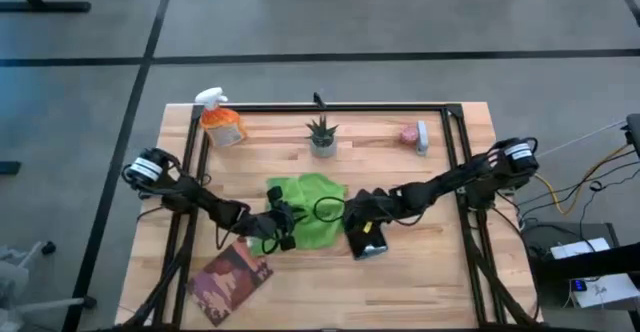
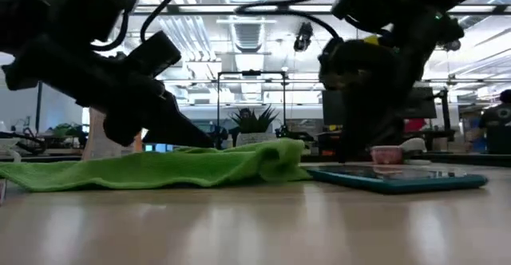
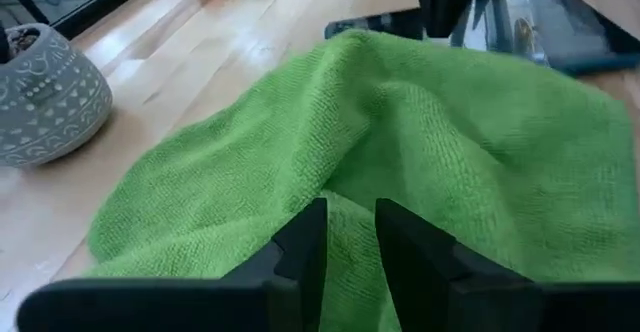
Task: Apply microfiber cloth
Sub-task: Spray the front and back of the tablet with the spray bottle
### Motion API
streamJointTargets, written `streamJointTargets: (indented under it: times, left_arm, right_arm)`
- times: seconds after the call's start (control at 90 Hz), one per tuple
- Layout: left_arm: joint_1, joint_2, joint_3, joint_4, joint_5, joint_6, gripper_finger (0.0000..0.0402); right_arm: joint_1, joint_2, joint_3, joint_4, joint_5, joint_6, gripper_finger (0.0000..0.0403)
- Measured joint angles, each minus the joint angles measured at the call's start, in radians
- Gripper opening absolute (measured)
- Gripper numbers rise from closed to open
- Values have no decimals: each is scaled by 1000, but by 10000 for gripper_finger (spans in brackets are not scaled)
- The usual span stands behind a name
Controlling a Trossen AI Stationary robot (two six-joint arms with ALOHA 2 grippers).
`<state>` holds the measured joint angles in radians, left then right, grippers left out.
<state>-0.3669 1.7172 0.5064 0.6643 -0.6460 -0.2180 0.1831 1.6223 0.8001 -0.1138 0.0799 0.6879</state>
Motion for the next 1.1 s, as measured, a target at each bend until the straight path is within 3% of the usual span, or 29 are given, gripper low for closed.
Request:
streamJointTargets:
  times: [0.333, 0.5, 0.644, 0.9, 1.1]
  left_arm:
    - [19, 0, 23, 2, 0, 1, 73]
    - [39, 0, 23, -15, 0, 24, 68]
    - [54, 0, 22, -172, -56, 39, 63]
    - [56, -49, 26, -550, -126, -146, 65]
    - [57, -108, 19, -567, -126, -174, 61]
  right_arm:
    - [2, -125, 24, -250, 131, -124, 0]
    - [2, -99, -7, -187, 131, -155, 0]
    - [2, -26, -15, -143, 128, -160, 0]
    - [3, -2, -11, -232, 136, -147, 0]
    - [7, -72, -1, -254, 192, -184, 0]
